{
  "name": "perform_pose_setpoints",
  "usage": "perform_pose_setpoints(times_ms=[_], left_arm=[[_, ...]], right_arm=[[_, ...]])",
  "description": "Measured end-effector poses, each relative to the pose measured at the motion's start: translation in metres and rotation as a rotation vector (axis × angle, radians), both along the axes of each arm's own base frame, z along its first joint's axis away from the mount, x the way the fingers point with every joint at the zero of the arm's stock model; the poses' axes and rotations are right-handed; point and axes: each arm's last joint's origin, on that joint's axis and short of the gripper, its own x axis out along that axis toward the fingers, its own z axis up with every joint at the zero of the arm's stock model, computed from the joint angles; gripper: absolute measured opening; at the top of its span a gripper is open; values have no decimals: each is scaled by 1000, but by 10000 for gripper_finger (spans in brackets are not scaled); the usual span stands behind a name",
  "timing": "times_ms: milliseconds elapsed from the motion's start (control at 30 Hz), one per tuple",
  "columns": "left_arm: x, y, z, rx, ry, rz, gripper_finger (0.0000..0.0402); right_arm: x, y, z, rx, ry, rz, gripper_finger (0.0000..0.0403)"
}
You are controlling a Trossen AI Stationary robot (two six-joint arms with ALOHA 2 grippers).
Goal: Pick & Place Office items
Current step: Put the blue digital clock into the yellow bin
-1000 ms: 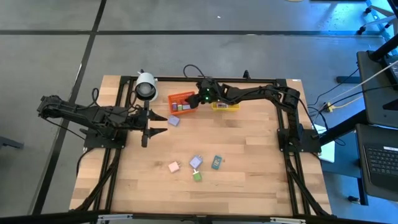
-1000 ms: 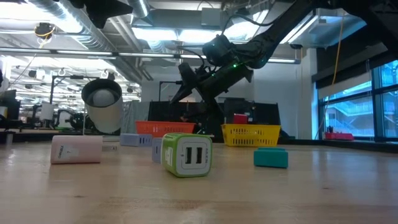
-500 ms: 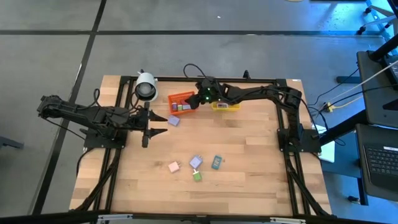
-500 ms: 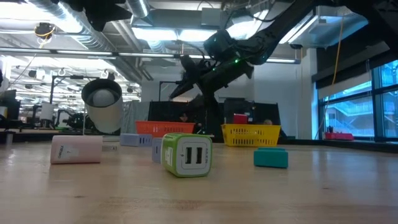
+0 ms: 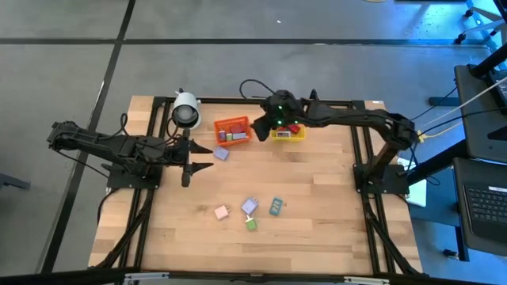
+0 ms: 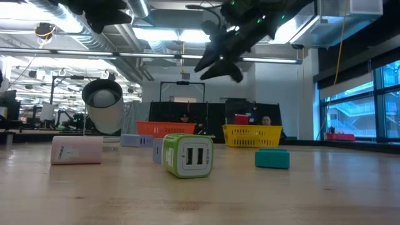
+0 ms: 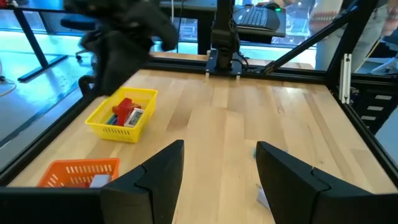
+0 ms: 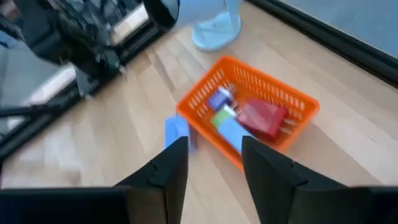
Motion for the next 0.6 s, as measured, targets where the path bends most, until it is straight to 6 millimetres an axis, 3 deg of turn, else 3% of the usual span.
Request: perform_pose_setpoints(times_ms=[200,600], left_arm=[[0,1,0,9,-1,22,196],[0,1,0,8,0,22,196]], right_arm=[[-17,38,12,-54,153,59,188],[-36,102,-1,-70,446,216,206]])
